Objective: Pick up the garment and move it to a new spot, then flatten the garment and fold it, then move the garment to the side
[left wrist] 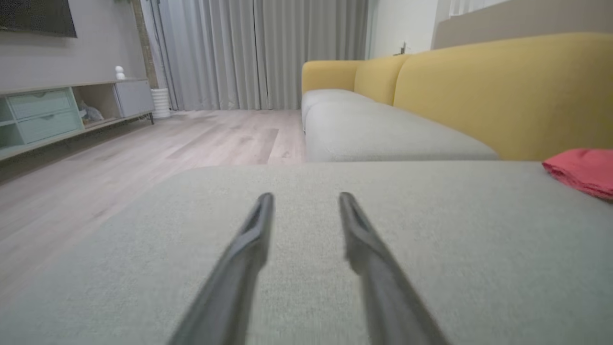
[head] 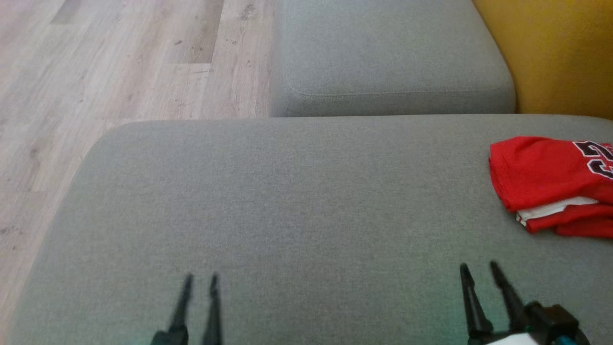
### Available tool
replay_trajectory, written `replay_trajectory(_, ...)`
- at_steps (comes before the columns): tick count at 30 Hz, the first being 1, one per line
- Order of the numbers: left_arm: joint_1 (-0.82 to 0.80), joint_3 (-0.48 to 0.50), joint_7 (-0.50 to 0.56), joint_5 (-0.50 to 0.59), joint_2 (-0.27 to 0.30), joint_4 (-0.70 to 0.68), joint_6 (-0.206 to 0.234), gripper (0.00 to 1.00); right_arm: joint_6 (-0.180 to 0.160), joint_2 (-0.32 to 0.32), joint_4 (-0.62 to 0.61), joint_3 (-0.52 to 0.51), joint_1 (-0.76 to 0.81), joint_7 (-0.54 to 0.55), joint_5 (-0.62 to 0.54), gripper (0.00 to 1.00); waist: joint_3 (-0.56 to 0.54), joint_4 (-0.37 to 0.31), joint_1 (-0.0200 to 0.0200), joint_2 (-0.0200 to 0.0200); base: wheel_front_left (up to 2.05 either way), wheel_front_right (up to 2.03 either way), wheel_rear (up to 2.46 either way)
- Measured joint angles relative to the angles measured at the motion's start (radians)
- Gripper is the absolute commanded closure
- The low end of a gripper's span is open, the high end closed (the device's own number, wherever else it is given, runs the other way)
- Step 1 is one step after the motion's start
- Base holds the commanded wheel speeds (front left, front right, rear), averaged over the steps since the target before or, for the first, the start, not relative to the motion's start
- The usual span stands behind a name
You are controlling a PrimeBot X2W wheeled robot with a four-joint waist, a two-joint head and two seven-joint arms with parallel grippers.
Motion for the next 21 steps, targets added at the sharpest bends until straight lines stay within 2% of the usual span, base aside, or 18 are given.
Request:
replay_trajectory(3,0.025,-0.002,0.000,-0.007,0.000,0.038,-0.002,1.00,0.000,0.000,0.041,0.002,0.011,0.004,0.004,1.00,0.001,-0.001,0.0000,0.0000,0.00,0.00,0.00)
replay_trajectory(13,0.038,0.003,0.018,-0.121,0.003,0.039,-0.013,1.00,0.000,0.000,0.043,0.000,0.019,0.023,0.116,1.00,0.011,-0.005,0.0001,0.0000,0.00,0.00,0.00)
replay_trajectory(21,0.017,0.022,0.043,-0.232,0.004,0.041,-0.039,1.00,0.000,0.000,0.046,-0.005,0.014,0.044,0.227,1.00,0.019,-0.009,0.0001,0.0000,0.00,0.00,0.00)
